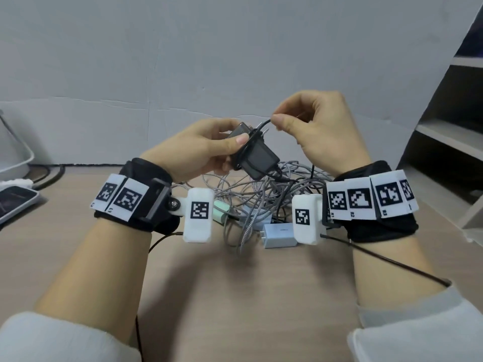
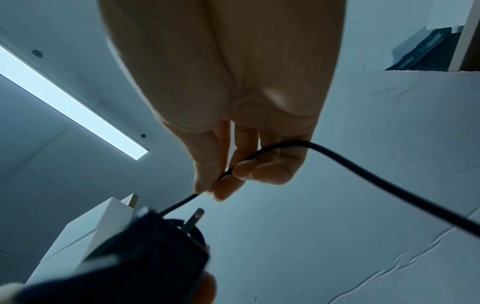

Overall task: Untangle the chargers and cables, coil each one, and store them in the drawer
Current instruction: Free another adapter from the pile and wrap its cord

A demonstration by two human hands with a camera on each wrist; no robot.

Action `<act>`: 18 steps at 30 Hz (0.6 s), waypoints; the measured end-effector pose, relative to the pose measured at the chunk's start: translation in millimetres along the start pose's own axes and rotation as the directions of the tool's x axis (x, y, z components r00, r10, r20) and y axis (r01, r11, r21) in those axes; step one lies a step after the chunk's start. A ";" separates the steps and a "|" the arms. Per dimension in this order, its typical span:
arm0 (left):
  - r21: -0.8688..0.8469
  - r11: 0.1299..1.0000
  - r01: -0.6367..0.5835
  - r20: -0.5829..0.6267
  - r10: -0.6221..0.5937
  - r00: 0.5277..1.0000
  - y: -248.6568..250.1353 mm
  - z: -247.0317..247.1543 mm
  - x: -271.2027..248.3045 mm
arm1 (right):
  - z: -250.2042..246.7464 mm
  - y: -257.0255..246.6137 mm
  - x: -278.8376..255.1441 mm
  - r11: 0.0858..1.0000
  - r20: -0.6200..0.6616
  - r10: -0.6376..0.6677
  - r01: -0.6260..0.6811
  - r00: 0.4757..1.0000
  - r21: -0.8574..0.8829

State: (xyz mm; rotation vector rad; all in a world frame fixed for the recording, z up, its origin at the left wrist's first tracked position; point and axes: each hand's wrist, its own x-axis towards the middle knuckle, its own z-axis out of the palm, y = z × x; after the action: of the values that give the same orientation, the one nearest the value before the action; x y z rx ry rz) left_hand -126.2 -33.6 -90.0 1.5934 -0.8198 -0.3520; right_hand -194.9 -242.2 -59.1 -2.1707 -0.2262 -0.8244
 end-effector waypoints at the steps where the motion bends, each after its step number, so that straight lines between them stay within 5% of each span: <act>1: -0.034 0.999 0.001 0.016 0.000 1.000 0.2 0.4 -0.6 | 0.3 0.6 0.1 1.000 0.003 0.004 -0.004 1.000 0.000; 11: -0.235 0.972 0.008 0.029 -0.001 1.000 4.4 -6.6 0.1 | 8.0 11.5 0.3 0.994 0.077 0.110 -0.108 0.991 -0.023; 18: -0.419 0.896 -0.148 -0.038 0.146 0.989 16.0 8.7 -0.3 | 15.0 0.7 -6.6 0.987 0.282 0.143 -0.115 0.949 -0.112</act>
State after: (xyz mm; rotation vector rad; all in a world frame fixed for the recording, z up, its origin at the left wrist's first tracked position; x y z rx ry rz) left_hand -136.9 -39.8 -76.6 1.1212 -0.7927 -0.3855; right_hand -192.4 -231.1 -70.9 -2.3646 -0.1912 -0.4485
